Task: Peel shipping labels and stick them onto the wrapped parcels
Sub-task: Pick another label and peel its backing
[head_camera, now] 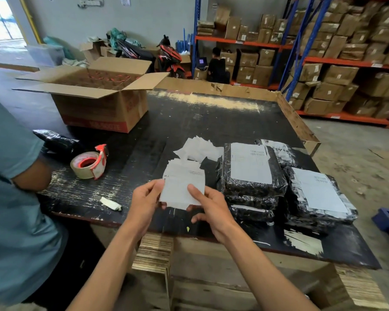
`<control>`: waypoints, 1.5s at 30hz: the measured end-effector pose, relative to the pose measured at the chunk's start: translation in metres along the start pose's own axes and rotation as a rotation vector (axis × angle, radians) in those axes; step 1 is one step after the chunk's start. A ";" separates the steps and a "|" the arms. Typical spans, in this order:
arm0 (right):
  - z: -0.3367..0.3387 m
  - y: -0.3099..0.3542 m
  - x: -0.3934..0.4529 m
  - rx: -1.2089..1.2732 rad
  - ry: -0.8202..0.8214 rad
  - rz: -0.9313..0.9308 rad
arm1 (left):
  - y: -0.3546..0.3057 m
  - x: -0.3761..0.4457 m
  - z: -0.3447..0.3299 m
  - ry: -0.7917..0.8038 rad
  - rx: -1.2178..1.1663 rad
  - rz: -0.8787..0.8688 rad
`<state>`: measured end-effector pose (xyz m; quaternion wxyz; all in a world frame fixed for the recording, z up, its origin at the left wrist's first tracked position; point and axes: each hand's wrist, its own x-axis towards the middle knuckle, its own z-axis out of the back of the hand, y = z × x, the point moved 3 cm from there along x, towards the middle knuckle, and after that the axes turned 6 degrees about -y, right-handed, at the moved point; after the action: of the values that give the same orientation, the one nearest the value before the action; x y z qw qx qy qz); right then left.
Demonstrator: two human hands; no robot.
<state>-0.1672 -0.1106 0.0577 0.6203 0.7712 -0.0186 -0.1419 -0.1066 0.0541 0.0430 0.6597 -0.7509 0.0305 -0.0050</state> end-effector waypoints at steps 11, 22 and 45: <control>0.029 0.072 -0.036 0.078 -0.174 0.238 | -0.048 -0.055 -0.033 0.276 -0.123 -0.005; 0.058 0.076 -0.053 0.086 -0.245 0.232 | -0.057 -0.066 -0.063 0.331 -0.066 -0.033; 0.078 0.096 -0.083 -0.413 -0.270 0.366 | -0.075 -0.075 -0.092 0.434 -0.204 -0.131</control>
<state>-0.2510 -0.1901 0.1516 0.7709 0.5870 -0.2103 -0.1300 -0.1832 -0.0236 0.1316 0.5567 -0.7954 0.1230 -0.2055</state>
